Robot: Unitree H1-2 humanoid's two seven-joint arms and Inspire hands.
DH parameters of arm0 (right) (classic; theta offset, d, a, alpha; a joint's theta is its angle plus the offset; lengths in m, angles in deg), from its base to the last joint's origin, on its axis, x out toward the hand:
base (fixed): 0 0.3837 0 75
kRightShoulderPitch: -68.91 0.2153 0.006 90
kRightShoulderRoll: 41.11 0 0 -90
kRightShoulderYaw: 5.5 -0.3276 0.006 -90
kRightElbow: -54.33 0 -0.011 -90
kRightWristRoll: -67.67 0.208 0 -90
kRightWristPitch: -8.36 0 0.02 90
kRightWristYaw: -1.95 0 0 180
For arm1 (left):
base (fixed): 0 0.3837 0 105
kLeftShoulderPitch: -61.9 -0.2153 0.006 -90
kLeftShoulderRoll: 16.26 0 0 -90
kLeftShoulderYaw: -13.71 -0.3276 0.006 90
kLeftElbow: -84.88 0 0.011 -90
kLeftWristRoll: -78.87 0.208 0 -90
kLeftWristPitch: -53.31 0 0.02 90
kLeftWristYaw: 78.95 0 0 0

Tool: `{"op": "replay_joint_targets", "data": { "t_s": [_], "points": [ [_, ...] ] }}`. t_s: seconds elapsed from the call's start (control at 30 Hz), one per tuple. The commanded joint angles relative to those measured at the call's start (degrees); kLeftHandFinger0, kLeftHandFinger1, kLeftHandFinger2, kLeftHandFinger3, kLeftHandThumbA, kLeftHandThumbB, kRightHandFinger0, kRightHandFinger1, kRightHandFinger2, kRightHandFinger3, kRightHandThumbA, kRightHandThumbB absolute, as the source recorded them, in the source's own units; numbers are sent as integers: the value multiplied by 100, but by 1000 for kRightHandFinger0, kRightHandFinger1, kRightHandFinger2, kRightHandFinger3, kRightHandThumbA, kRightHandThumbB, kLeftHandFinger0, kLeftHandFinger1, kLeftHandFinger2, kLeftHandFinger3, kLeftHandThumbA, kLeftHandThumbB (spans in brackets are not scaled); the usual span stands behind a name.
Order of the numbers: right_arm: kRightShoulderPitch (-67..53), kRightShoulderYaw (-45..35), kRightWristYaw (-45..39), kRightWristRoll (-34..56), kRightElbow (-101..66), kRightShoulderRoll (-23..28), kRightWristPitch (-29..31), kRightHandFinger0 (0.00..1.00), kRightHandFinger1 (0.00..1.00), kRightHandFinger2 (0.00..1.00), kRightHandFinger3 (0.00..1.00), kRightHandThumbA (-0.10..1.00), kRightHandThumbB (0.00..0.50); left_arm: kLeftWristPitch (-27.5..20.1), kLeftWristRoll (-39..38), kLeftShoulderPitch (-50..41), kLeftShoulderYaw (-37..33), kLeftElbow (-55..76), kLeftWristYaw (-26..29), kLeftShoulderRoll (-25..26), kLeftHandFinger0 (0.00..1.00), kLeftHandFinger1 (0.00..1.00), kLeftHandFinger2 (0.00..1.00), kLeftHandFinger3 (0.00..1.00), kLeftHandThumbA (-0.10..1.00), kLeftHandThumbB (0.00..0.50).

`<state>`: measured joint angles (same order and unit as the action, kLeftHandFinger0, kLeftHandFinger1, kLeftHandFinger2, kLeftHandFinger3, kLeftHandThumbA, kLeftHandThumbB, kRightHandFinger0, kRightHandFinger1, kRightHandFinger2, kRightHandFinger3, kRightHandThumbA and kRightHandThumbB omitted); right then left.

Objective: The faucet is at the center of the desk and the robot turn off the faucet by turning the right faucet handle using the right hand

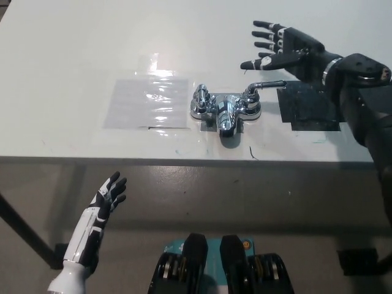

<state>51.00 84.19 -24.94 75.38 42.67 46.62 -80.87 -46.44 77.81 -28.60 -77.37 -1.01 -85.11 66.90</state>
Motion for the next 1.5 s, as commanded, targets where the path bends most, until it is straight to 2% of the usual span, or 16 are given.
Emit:
{"op": "replay_joint_targets", "data": {
  "t_s": [0.0, 0.33, 0.63, 0.67, 0.8, 0.83, 1.0, 1.13, 1.47],
  "points": [
    [255, -13, -130, -56, -11, -2, 96, 1000, 1000, 1000, 1000, 1000, 423, -186, -33, 90, -33, 55, -126, 87, 1000, 1000, 1000, 1000, 982, 204],
    [249, 154, -42, -286, 79, 91, -53, 1000, 1000, 1000, 1000, 1000, 459, -193, -92, 79, -23, 88, -146, 108, 1000, 1000, 1000, 1000, 977, 209],
    [292, 192, 30, -385, 102, 300, -144, 1000, 1000, 1000, 1000, 1000, 428, -222, -59, 46, -48, 86, -142, 102, 1000, 1000, 1000, 1000, 988, 208],
    [304, 190, 24, -383, 114, 319, -147, 1000, 1000, 1000, 1000, 1000, 443, -212, -56, 45, -50, 90, -140, 103, 1000, 1000, 1000, 1000, 989, 210],
    [309, 160, 13, -371, 103, 357, -146, 1000, 1000, 1000, 1000, 1000, 433, -200, -76, 42, -61, 76, -138, 84, 1000, 1000, 1000, 1000, 984, 217],
    [312, 151, 9, -373, 103, 362, -143, 1000, 1000, 1000, 1000, 1000, 440, -241, -39, 42, -71, 65, -134, 94, 1000, 1000, 1000, 1000, 987, 205],
    [293, 160, -12, -421, 103, 376, -110, 1000, 1000, 1000, 1000, 1000, 455, -215, -49, 6, -81, 97, -140, 84, 1000, 1000, 1000, 1000, 984, 210],
    [235, 139, 10, -424, 91, 343, -114, 1000, 1000, 1000, 1000, 1000, 436, -203, -47, 9, -90, 96, -151, 78, 1000, 1000, 1000, 1000, 984, 219],
    [86, 53, -117, -368, 154, 249, -126, 1000, 1000, 1000, 1000, 1000, 448, -182, -57, -27, -85, 89, -180, 78, 1000, 1000, 1000, 1000, 983, 229]
  ]
}}
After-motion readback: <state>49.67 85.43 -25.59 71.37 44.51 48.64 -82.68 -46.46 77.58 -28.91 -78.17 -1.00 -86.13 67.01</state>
